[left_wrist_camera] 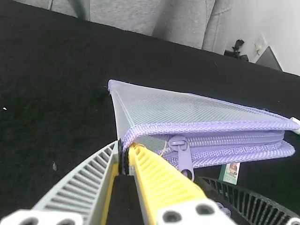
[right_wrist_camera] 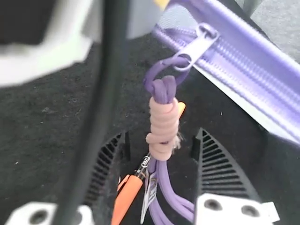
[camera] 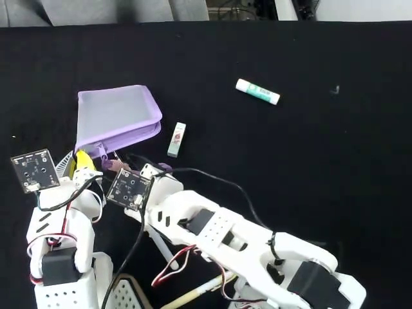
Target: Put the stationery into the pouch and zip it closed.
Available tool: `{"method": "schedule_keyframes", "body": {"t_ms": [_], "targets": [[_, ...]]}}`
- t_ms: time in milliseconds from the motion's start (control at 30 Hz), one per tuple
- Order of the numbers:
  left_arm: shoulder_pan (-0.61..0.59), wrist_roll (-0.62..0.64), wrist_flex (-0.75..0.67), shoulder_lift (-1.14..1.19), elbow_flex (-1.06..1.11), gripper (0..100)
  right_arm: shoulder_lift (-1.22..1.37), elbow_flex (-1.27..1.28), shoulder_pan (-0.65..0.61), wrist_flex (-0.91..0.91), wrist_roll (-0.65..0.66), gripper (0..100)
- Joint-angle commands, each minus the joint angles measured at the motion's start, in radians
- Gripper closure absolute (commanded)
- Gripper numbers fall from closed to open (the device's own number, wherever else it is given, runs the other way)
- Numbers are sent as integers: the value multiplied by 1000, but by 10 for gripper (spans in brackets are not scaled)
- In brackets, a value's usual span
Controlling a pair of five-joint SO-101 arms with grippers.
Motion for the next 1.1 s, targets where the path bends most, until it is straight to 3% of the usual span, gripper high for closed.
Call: {"method": "schedule_keyframes", "body": {"t_ms": [0, 100, 433, 633, 1067], "targets": [[-13, 3, 2, -8, -73, 971, 7, -81, 8, -49, 5, 877], [-10, 2, 2, -8, -67, 971, 38, -105, 8, -54, 3, 933], [-54, 6, -6, -8, -56, 971, 101, -114, 9, -109, 5, 852], [-53, 6, 2, -8, -56, 971, 101, -119, 11, -107, 3, 988], [-54, 3, -2, -8, -47, 971, 44, -120, 84, -49, 3, 988]]}}
